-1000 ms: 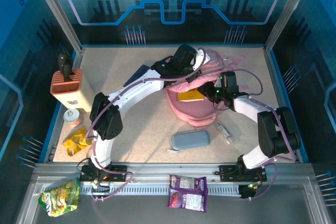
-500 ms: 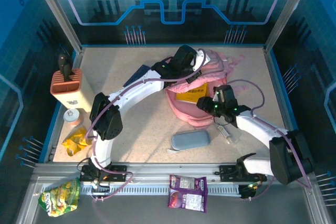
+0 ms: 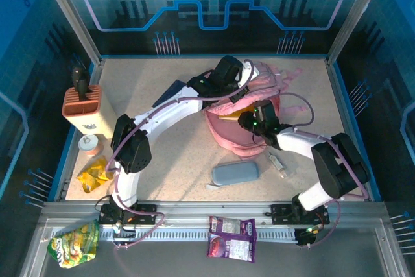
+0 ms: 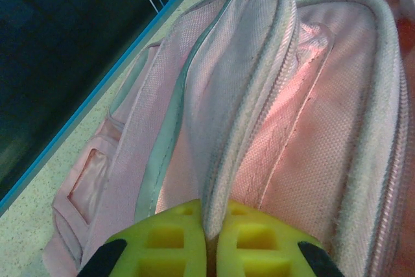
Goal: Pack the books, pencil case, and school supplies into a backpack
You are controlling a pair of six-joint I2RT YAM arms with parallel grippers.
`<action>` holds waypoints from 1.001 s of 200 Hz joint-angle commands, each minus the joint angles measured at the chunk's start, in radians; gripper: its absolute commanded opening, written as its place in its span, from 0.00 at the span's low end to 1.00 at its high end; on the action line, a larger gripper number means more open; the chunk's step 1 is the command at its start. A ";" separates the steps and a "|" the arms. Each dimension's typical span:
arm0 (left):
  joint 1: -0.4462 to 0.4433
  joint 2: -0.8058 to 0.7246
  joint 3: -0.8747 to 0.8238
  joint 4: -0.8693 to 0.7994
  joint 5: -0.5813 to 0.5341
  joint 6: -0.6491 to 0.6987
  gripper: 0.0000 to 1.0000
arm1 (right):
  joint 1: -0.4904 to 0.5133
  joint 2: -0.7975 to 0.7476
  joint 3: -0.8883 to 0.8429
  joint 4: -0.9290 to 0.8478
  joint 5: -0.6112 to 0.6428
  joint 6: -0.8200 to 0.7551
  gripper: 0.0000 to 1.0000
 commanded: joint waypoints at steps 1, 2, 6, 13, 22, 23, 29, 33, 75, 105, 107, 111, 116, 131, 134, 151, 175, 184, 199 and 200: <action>0.002 -0.063 0.024 0.087 -0.020 -0.017 0.00 | -0.008 -0.053 -0.031 0.055 0.013 -0.029 0.26; 0.002 -0.063 0.024 0.087 -0.020 -0.017 0.00 | -0.009 -0.057 -0.036 0.057 0.009 -0.030 0.27; 0.003 -0.061 0.024 0.086 -0.017 -0.017 0.00 | -0.006 -0.076 -0.052 0.060 -0.001 -0.034 0.28; 0.004 -0.059 0.023 0.082 -0.013 -0.020 0.00 | 0.000 -0.113 -0.083 0.057 -0.008 -0.042 0.31; 0.005 -0.054 0.021 0.081 -0.011 -0.026 0.00 | 0.011 -0.164 -0.121 0.042 -0.011 -0.045 0.34; 0.005 -0.053 0.020 0.081 -0.010 -0.028 0.00 | 0.014 -0.172 -0.125 0.040 -0.011 -0.045 0.35; 0.005 -0.050 0.016 0.078 -0.004 -0.034 0.00 | 0.028 -0.208 -0.148 0.039 -0.014 -0.052 0.37; 0.003 -0.046 0.013 0.077 -0.002 -0.039 0.00 | 0.034 -0.231 -0.162 0.025 -0.021 -0.058 0.39; 0.003 -0.027 -0.019 0.044 0.015 -0.115 0.00 | 0.107 -0.447 -0.144 -0.271 -0.025 -0.146 0.57; 0.003 -0.038 -0.078 0.029 0.055 -0.206 0.11 | 0.214 -0.527 -0.043 -0.480 0.061 -0.205 0.65; 0.003 -0.039 -0.081 0.026 0.058 -0.212 0.12 | 0.221 -0.531 -0.036 -0.496 0.069 -0.208 0.66; 0.002 -0.042 -0.086 0.019 0.067 -0.229 0.16 | 0.238 -0.536 -0.023 -0.523 0.090 -0.213 0.67; 0.003 -0.048 -0.094 0.012 0.075 -0.249 0.23 | 0.255 -0.540 -0.009 -0.552 0.111 -0.217 0.68; 0.004 -0.065 -0.123 -0.011 0.088 -0.302 0.43 | 0.277 -0.538 0.011 -0.576 0.096 -0.230 0.73; 0.003 -0.069 -0.127 -0.019 0.090 -0.317 0.45 | 0.279 -0.534 0.016 -0.576 0.082 -0.230 0.74; 0.004 -0.118 -0.180 -0.019 0.141 -0.389 0.51 | 0.291 -0.508 0.042 -0.580 0.055 -0.227 0.78; 0.009 -0.223 -0.313 0.040 0.149 -0.489 0.61 | 0.305 -0.473 0.055 -0.558 0.070 -0.251 0.81; 0.020 -0.258 -0.351 0.040 0.140 -0.529 0.63 | 0.305 -0.464 0.056 -0.558 0.074 -0.255 0.83; 0.046 -0.306 -0.404 0.028 0.134 -0.582 0.65 | 0.306 -0.448 0.052 -0.550 0.059 -0.260 0.85; 0.047 -0.307 -0.407 0.026 0.133 -0.585 0.65 | 0.306 -0.446 0.052 -0.549 0.059 -0.261 0.85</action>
